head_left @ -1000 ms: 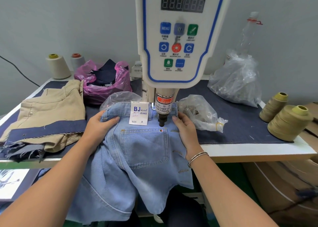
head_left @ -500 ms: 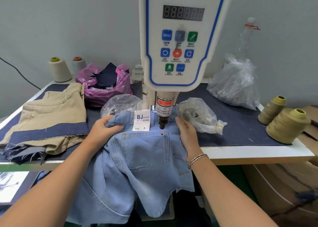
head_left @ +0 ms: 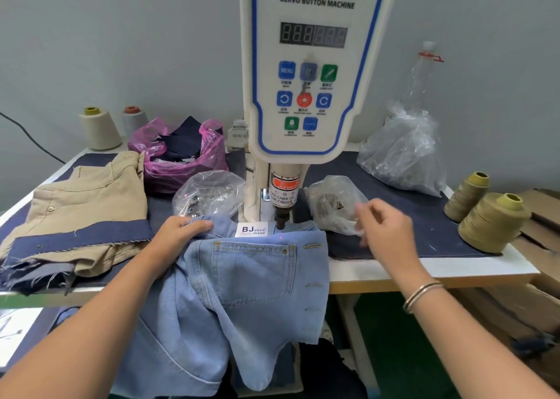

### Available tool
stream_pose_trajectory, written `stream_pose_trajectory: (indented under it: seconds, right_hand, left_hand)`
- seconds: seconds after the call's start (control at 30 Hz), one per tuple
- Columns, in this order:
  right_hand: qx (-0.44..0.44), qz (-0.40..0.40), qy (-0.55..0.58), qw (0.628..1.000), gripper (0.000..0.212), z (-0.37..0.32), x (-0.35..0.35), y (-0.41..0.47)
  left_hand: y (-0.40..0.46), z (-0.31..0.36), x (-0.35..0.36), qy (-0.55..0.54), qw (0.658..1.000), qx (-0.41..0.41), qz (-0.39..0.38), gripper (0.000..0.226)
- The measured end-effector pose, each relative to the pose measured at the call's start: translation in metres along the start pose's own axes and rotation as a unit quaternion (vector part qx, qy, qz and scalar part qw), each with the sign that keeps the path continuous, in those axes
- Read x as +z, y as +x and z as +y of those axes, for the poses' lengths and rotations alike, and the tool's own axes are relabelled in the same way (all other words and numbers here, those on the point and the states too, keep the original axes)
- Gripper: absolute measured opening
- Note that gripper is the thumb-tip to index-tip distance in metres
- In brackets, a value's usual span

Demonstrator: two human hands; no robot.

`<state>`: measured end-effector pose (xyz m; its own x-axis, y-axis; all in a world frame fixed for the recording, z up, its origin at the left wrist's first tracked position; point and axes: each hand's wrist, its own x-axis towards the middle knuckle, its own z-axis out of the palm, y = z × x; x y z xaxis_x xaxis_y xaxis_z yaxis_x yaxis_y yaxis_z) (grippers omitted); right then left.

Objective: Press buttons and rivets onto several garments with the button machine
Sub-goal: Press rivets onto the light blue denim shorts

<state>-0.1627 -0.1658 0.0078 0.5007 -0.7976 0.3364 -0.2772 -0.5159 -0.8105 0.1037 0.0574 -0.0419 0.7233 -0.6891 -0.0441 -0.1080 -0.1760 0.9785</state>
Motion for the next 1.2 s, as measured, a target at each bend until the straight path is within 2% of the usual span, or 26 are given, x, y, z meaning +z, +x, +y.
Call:
stream_pose_trajectory:
  seconds: [0.07, 0.13, 0.2, 0.27, 0.43, 0.67, 1.03, 1.13, 1.2]
  right_hand:
    - [-0.079, 0.015, -0.164, 0.983, 0.023, 0.003, -0.008, 0.025]
    - [-0.108, -0.052, -0.370, 0.921, 0.021, 0.010, -0.002, 0.047]
    - [-0.125, -0.138, -0.494, 0.849, 0.024, 0.015, 0.010, 0.060]
    - [-0.144, -0.172, -0.549, 0.805, 0.027, 0.023, 0.025, 0.069]
    - [-0.144, -0.138, -0.616, 0.763, 0.025, 0.028, 0.049, 0.083]
    - [-0.114, -0.139, -0.634, 0.752, 0.022, 0.020, 0.064, 0.085]
    - [-0.167, -0.153, -0.681, 0.697, 0.023, 0.016, 0.067, 0.081]
    - [-0.168, -0.153, -0.679, 0.698, 0.023, 0.016, 0.068, 0.079]
    - [-0.149, -0.149, -0.666, 0.715, 0.022, 0.018, 0.067, 0.079]
  left_hand:
    - [-0.001, 0.001, 0.001, 0.006, 1.000, -0.010, 0.010, 0.038]
    - [-0.001, 0.002, 0.002, 0.008, 1.000, -0.011, 0.010, 0.038]
    - [-0.002, 0.002, 0.002, 0.012, 1.000, -0.009, 0.013, 0.037]
    - [-0.003, 0.002, 0.002, 0.022, 1.000, -0.007, 0.019, 0.036]
    - [-0.002, 0.002, 0.002, 0.037, 0.999, 0.000, 0.029, 0.037]
    - [0.000, -0.001, 0.001, 0.053, 0.998, 0.002, 0.036, 0.037]
    - [0.001, -0.002, 0.000, 0.060, 0.998, 0.014, 0.033, 0.037]
    - [0.002, -0.003, 0.000, 0.053, 0.998, 0.020, 0.035, 0.036]
    - [0.002, -0.003, -0.001, 0.046, 0.998, 0.022, 0.037, 0.036]
